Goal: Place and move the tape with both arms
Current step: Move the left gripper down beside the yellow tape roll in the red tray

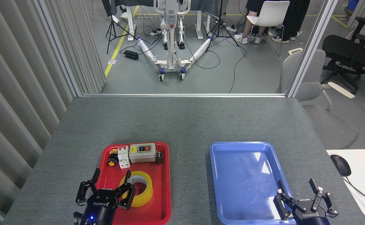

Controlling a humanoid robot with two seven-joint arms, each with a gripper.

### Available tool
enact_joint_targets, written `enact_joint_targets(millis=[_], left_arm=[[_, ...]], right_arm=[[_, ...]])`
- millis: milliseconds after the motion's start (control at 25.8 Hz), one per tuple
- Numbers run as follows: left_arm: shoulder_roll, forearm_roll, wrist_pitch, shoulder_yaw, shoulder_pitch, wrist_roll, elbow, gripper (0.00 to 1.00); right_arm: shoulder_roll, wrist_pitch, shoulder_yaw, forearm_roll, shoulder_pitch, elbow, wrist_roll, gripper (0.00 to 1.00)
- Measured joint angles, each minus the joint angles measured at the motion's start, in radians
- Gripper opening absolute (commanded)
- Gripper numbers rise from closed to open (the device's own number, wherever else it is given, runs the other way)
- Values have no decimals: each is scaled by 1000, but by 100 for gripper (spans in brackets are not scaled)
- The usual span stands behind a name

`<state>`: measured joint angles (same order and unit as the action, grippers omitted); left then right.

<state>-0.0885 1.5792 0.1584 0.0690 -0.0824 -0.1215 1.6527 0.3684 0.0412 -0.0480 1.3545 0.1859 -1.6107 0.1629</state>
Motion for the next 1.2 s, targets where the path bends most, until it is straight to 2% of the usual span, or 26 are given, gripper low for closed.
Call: enact_joint_targets(millis=[504, 775, 852, 930, 1201], left_arm=[[-1, -2, -5, 0, 14, -13, -14, 100], [-2, -9, 0, 0, 84, 10, -22, 100], [-1, -10, 1, 0, 111, 75, -28, 100], [0, -13, 1, 0, 134, 192, -29, 100], [1, -23, -12, 1, 226, 775, -21, 100]], right_arm=[[-8, -12, -23, -1, -3, 1, 3, 100], [-9, -11, -34, -1, -3, 2, 3, 100], [-9, -10, -35, -1, -3, 2, 3, 100], [-9, -10, -35, -1, -3, 2, 3, 100], [-9, -9, -34, -2, -3, 2, 7, 100]])
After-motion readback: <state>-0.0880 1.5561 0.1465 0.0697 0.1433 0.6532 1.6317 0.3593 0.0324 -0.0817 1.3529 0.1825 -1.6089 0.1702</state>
